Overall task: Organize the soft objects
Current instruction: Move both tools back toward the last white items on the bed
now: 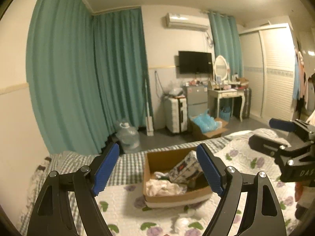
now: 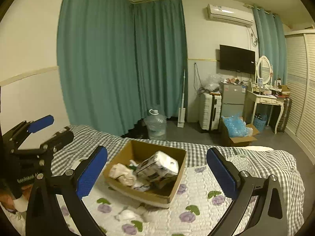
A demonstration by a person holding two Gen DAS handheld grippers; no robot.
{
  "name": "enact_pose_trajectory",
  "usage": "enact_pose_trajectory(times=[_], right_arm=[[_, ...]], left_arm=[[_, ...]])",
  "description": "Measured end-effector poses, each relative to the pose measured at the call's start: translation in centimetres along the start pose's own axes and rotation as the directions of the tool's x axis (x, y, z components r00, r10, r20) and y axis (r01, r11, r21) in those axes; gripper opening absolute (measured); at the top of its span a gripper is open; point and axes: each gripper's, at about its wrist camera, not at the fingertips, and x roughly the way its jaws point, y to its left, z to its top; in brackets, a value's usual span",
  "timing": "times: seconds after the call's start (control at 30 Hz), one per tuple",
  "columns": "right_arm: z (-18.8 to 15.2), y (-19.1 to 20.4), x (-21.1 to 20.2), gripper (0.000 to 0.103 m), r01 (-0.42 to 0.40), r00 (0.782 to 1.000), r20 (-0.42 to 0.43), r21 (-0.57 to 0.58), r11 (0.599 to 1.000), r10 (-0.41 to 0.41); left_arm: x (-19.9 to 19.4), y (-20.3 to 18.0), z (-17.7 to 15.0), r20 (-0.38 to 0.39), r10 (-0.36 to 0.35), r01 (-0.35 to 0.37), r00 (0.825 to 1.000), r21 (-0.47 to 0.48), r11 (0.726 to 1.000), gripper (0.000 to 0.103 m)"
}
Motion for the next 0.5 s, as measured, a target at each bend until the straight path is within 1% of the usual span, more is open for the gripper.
enact_pose_trajectory(times=[0.07,0.1,0.17,0.23,0.3,0.37,0.43,0.5], right_arm=[[-0.5,0.8,-1.1,0.101,-0.005,1.000,-0.004,-0.016,1.000,0.004],[-0.8,1.2,-1.4,0.101,-0.005,1.000,-0.007,-0.026,1.000,0.005],[-1.7,1.6,-1.8,0.101,-0.005,1.000,-0.011,-0.039,0.999,0.005],[-2.6,2.0,-1.4,0.101,0.000,1.000,-0.024,-0.049,0.999,-0.001],[-4.2,2.3,-0.4,0.101,0.021,0.999,-0.039,-0.059,0.998,-0.024],[-5.6,2.1,1.1,0.101,0.022,0.997,-0.066,-0.054,0.998,-0.026],[-7.8,1.7,3.4,0.101,0.010,0.994,-0.111,-0.032,0.999,-0.014],[-10.1,1.2,5.6,0.101,0.015,0.987,-0.159,-0.014,1.000,-0.017]], left_arm=[[-0.9,-0.2,-0.6,-0.007,0.011,-0.011,1.000,0.008,1.000,0.082],[-1.2,-0.2,-1.0,-0.018,0.035,-0.035,0.999,0.005,0.999,0.082],[-1.2,-0.3,-2.0,-0.044,0.050,-0.051,0.998,-0.009,0.999,0.082],[-0.4,-0.2,-3.7,-0.104,0.072,-0.076,0.992,-0.038,0.996,0.082],[0.7,-0.1,-5.6,-0.155,0.086,-0.095,0.984,-0.056,0.994,0.082],[2.5,-0.4,-8.0,-0.206,0.091,-0.106,0.974,-0.064,0.992,0.082],[5.1,-0.9,-10.7,-0.289,0.103,-0.123,0.952,-0.053,0.991,0.082],[7.0,-1.6,-12.8,-0.336,0.127,-0.145,0.933,-0.030,0.989,0.082]])
